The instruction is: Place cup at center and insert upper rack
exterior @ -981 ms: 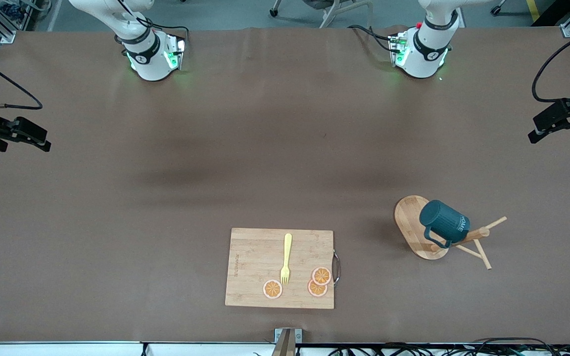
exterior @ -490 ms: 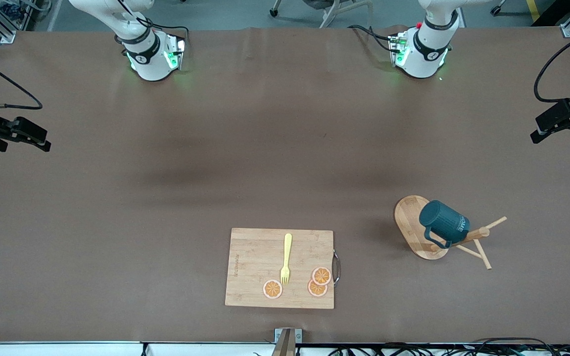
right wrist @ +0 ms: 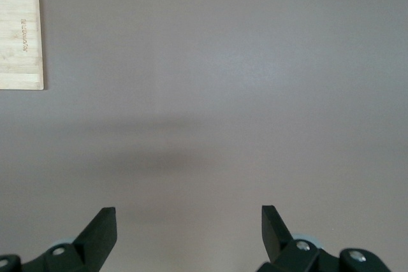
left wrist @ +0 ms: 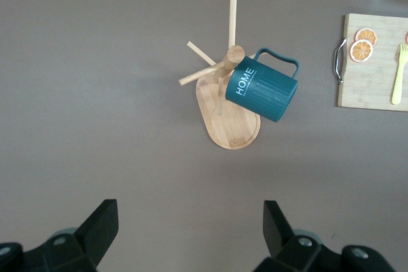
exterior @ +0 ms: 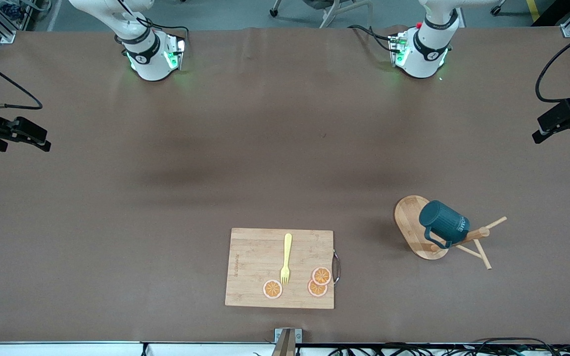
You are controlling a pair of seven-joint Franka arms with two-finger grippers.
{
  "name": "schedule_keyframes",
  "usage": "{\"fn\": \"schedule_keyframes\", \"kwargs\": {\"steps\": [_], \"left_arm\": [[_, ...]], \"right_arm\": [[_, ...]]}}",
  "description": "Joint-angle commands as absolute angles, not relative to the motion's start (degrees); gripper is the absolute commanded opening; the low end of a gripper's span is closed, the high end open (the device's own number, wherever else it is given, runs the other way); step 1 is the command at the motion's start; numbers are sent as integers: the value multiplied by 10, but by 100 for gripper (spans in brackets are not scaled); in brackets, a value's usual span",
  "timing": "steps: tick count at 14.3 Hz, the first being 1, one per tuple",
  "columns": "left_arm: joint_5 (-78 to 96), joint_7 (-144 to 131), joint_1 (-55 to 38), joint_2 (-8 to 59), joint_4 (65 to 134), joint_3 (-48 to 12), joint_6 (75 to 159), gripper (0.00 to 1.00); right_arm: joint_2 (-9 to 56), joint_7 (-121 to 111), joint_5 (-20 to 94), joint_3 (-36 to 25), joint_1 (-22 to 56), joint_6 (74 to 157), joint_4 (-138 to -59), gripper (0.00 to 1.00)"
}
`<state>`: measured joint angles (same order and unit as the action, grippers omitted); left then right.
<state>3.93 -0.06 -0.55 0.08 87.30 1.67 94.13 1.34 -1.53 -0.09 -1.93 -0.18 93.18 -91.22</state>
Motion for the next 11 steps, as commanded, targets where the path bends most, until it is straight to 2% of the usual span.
{"fn": "schedule_keyframes", "kwargs": {"steps": [1,11], "left_arm": [[34,1,-25,-4,868,33,929,100],[33,3,-18,-4,867,29,929,100]], "right_arm": [[2,-17,-3,-18,-4,932,-925,100],[2,-17,-3,-18,-4,931,-925,100]]}}
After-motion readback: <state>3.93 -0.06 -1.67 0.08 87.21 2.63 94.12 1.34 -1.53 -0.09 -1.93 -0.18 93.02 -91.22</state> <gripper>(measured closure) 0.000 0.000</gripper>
